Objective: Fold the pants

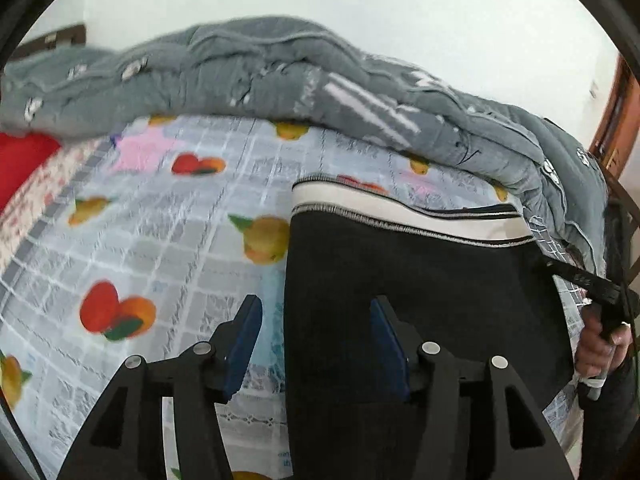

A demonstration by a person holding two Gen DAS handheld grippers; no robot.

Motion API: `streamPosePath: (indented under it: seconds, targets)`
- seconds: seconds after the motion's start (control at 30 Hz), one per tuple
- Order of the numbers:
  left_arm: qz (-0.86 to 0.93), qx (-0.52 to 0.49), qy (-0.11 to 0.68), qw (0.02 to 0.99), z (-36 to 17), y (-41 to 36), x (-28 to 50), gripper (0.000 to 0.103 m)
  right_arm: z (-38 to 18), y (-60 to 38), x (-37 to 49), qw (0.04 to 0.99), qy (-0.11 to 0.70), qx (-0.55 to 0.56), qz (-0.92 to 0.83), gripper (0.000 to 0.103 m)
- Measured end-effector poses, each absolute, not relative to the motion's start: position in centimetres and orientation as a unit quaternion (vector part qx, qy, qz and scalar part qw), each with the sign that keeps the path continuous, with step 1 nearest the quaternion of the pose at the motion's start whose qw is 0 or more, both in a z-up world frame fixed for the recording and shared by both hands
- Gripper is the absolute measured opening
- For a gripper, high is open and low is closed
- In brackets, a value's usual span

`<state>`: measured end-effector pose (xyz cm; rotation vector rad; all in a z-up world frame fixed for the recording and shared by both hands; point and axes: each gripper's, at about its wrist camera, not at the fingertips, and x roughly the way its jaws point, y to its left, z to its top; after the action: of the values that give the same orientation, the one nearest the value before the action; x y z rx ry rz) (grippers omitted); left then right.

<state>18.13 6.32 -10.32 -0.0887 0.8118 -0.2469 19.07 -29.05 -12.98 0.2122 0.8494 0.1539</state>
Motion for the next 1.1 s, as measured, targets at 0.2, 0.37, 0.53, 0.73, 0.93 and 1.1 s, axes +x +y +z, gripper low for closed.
streamPosePath:
  seconds: [0.2, 0.37, 0.53, 0.73, 0.93, 1.1]
  targets:
    - [-0.141, -0.051, 0.378, 0.914, -9.3, 5.0, 19.1, 0.057, -15.1, -31.0, 18.2, 0.900, 0.417, 0.119, 0.040, 0.014]
    - [-0.151, -0.019, 0.377, 0.914, -9.5, 2.0, 20.9, 0.057, -12.8, -30.5, 17.8, 0.907, 0.414, 0.075, -0.005, 0.022]
    - [-0.160, 0.006, 0.365, 0.917, -9.0, -0.9, 23.5, 0.057, -8.7, -28.3, 18.7, 0.930, 0.365, 0.035, -0.001, 0.028]
    - [-0.134, 0.046, 0.387, 0.911, -12.0, -3.5, 27.5, 0.057, -14.7, -26.3, 24.2, 0.904, 0.427, 0.018, -0.007, 0.028]
    - [-0.123, 0.038, 0.406, 0.905, -15.4, -3.6, 28.5, 0.061, -15.6, -26.4, 24.0, 0.914, 0.406, 0.003, -0.012, 0.028]
    - [-0.120, 0.040, 0.402, 0.907, -15.7, -3.9, 28.5, 0.064, -16.0, -26.3, 24.3, 0.916, 0.400, 0.007, -0.011, 0.029]
